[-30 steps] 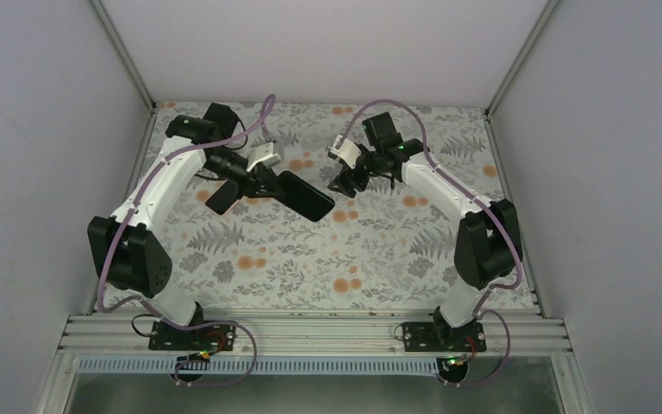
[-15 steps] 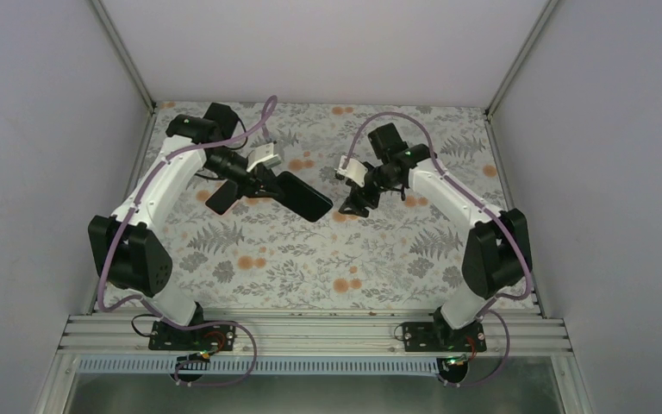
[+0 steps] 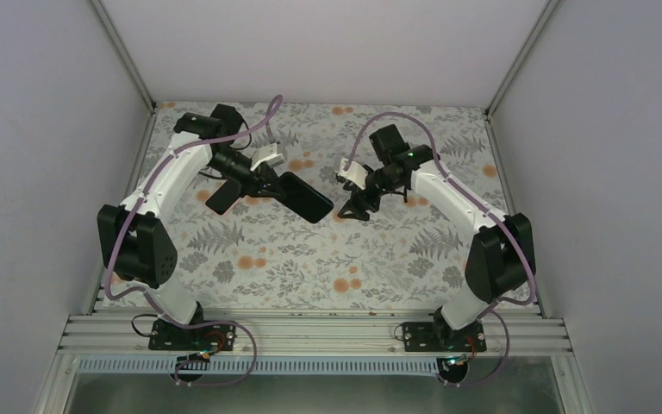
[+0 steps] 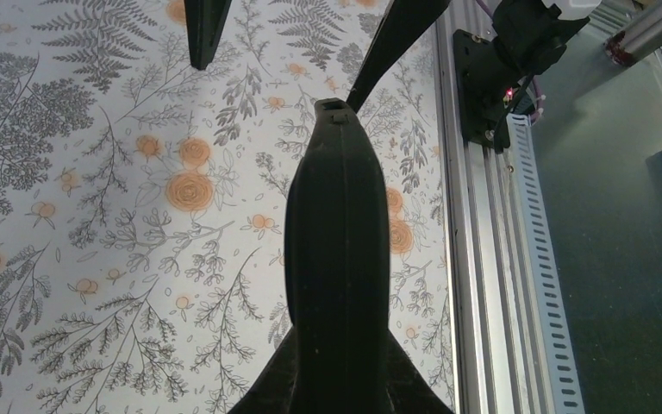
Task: Take the phone out of the phone case
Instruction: Remove the phone case from the phone.
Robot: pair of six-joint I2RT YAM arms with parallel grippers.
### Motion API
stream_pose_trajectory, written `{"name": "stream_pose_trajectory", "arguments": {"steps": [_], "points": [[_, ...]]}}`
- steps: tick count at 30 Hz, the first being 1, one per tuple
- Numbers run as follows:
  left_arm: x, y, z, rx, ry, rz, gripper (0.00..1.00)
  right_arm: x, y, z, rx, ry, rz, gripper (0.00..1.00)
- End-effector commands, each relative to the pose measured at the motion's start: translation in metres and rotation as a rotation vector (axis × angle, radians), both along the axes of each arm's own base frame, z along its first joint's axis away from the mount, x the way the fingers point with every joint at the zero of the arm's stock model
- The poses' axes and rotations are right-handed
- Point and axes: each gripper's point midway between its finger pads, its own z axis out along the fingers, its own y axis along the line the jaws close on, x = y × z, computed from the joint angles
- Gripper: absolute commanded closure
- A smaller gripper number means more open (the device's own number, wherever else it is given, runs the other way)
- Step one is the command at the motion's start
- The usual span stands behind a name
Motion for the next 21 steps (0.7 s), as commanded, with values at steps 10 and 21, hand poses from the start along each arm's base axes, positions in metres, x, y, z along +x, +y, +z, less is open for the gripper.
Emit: {"name": "stream_pose_trajectory", "arguments": {"steps": [10,21], "points": [[-0.006,-0.010,0.030,-0.107,-0.051,-0.029,0.98,0.011,0.026,0.004,0.073,0.082,0.027,0.13],[-0.003,-0.011,0.025,-0.095,-0.048,-0.032,0.98,-0.004,0.024,0.003,0.067,0.113,0.079,0.13]]}}
